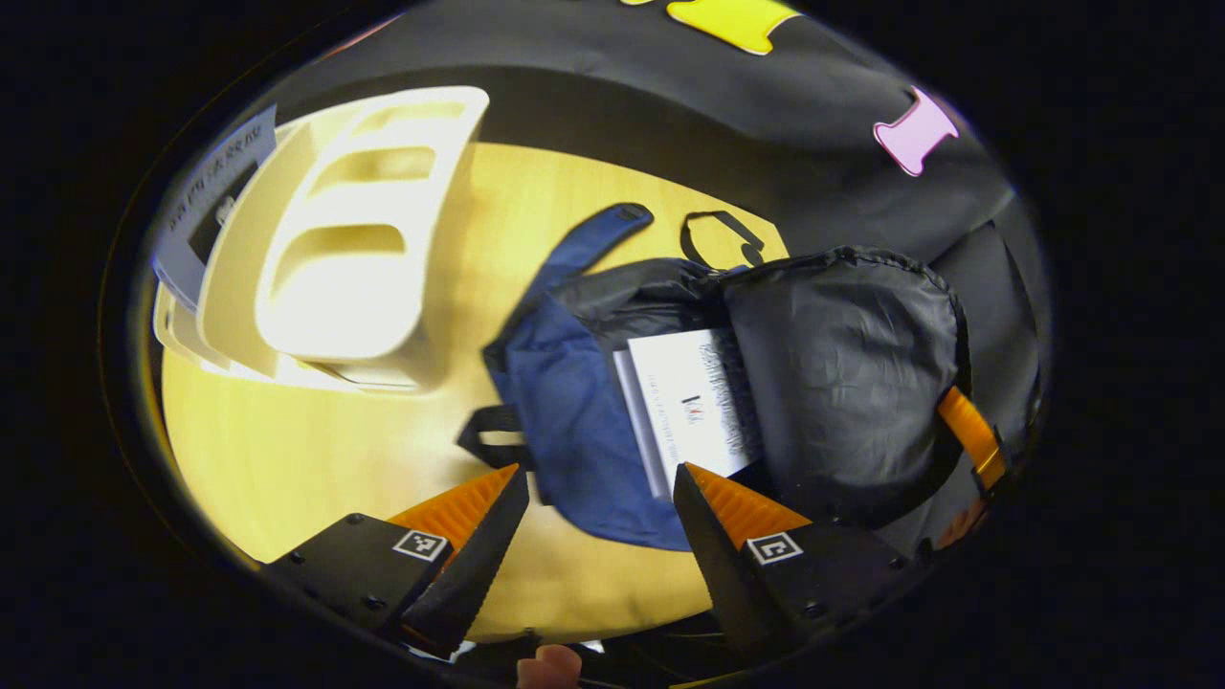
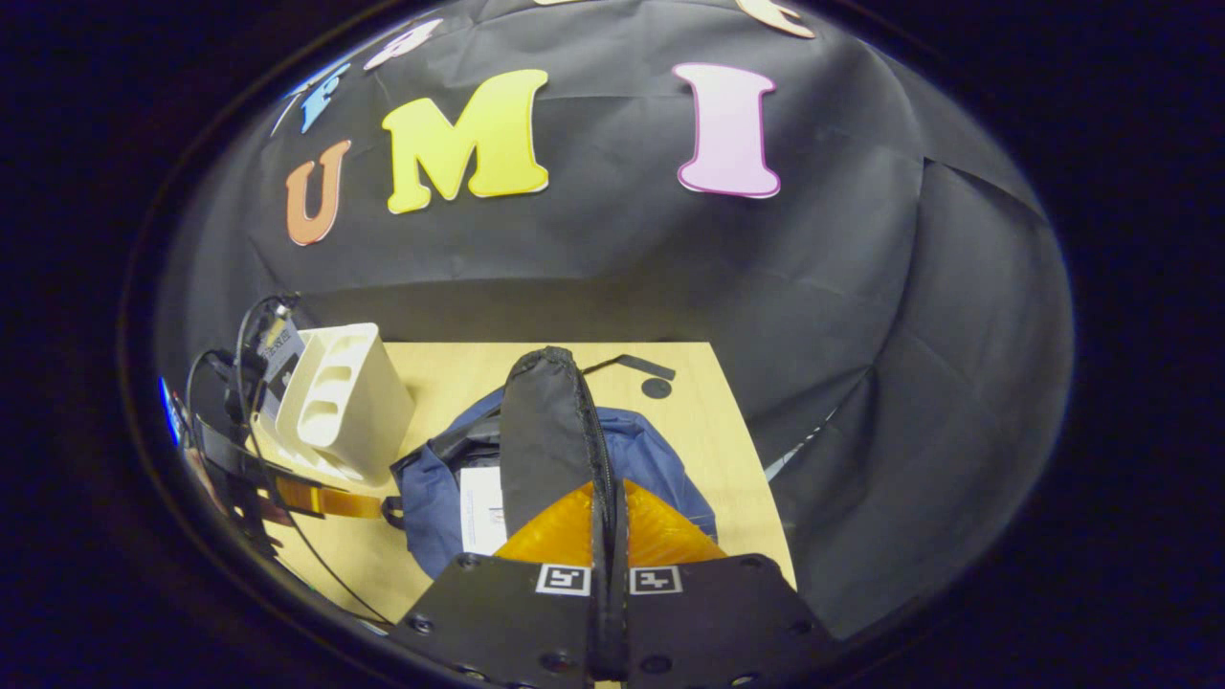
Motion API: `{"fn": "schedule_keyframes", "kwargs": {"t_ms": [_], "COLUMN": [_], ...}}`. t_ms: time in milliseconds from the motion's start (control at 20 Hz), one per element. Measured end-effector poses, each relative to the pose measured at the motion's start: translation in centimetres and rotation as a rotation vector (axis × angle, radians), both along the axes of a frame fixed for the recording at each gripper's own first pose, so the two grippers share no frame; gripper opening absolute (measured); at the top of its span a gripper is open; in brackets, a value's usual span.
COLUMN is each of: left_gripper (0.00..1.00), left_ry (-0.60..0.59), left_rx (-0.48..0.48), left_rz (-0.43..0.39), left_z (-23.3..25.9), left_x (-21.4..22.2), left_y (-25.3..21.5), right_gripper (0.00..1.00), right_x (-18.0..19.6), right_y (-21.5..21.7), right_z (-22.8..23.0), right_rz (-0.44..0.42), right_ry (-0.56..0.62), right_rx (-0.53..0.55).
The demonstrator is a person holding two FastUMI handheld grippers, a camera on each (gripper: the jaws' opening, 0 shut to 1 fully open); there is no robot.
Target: Open the schoolbag, grab two books from the bookshelf and put them into the schoolbag.
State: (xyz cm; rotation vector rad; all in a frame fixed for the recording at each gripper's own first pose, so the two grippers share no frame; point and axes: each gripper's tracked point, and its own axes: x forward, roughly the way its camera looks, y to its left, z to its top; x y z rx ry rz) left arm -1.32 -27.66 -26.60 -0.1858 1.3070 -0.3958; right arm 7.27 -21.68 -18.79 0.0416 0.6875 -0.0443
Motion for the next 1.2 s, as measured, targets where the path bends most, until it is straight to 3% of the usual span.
{"fn": "schedule_keyframes", "kwargs": {"t_ms": [100,200,300,400,750,900,1200], "left_gripper": [1.0,0.97,0.97,0.97,0.97,0.97,1.0], "left_ry": [-0.044,-0.117,-0.215,-0.275,-0.367,-0.388,-0.232], "left_rx": [0.047,0.123,0.23,0.264,0.27,0.283,0.184], "left_rz": [-0.024,-0.029,-0.001,0.038,0.197,0.22,0.196], "left_z": [1.7,3.1,4.9,7.2,14.1,15.8,13.9], "left_x": [0.1,0.9,2.6,3.6,8.5,11.8,16.2], "left_y": [2.9,6.5,11.1,14.1,24.2,28.5,29.4], "right_gripper": [0.0,0.0,0.0,0.0,0.0,0.0,0.0], "right_x": [-0.3,-0.5,-0.7,-0.9,-1.4,-1.4,-1.5], "right_y": [0.7,1.5,2.4,2.9,3.5,3.4,3.6], "right_z": [0.1,0.2,0.1,-0.2,-0.6,-0.7,-1.0], "right_rz": [0.012,0.027,0.036,0.038,0.014,-0.004,-0.006], "right_ry": [-0.008,-0.014,-0.015,-0.01,-0.005,-0.003,0.006], "right_rx": [-0.017,-0.036,-0.038,-0.043,-0.056,-0.051,-0.06]}}
